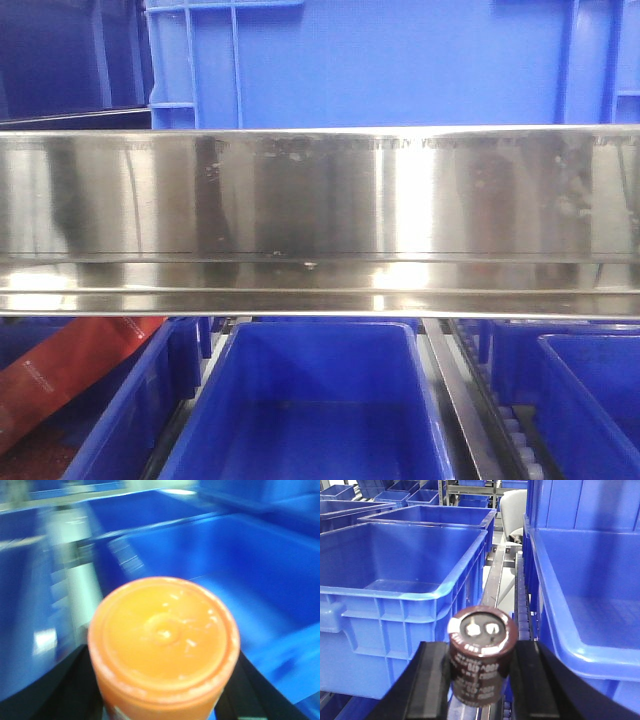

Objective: Place cylindrical capacitor in blue bin on shelf

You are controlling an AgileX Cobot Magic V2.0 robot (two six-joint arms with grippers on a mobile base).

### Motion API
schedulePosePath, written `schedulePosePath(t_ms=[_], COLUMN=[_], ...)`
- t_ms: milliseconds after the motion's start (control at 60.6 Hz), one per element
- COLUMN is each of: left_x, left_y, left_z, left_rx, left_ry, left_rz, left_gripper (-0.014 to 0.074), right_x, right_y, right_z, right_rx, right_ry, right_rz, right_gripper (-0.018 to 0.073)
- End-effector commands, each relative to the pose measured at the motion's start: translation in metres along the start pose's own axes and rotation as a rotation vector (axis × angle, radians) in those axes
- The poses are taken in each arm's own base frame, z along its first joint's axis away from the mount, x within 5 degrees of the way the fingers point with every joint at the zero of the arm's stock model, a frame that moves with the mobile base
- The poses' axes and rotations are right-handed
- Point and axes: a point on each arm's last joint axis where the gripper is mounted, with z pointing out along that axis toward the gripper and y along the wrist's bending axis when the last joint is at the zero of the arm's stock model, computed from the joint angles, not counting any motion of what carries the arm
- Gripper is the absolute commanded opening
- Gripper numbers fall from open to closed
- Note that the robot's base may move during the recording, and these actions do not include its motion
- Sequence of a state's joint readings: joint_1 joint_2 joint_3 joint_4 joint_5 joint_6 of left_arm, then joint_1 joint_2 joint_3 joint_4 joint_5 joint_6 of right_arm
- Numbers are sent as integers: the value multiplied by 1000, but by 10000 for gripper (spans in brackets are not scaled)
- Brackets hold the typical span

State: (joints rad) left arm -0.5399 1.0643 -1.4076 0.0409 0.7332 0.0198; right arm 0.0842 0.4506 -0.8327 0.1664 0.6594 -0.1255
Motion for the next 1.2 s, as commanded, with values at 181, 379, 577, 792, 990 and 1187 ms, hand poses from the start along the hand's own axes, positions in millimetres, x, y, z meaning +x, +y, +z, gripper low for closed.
schedulePosePath(t_ms=[181, 379, 577, 792, 990, 1187], left_x=[-42, -28, -7, 5, 3, -12], left_y=[-45, -64, -72, -75, -75, -70], left_z=[87, 164, 207, 224, 222, 196], left_rx=[142, 162, 164, 165, 165, 164], left_ry=[49, 143, 210, 246, 246, 235], left_rz=[56, 67, 74, 78, 78, 74], left_gripper=[-111, -111, -70, 348, 612, 542], right_x=[-6, -6, -6, -5, -4, -4], right_y=[-1, -1, -1, 0, 0, 0], right_z=[-2, -2, -2, -2, -2, -2], right_rx=[10, 9, 8, 4, 3, 3], right_ry=[-64, -68, -64, -49, -43, -45], right_rz=[-8, -6, -6, -2, -2, -2], right_gripper=[-162, -162, -162, -162, -162, -162])
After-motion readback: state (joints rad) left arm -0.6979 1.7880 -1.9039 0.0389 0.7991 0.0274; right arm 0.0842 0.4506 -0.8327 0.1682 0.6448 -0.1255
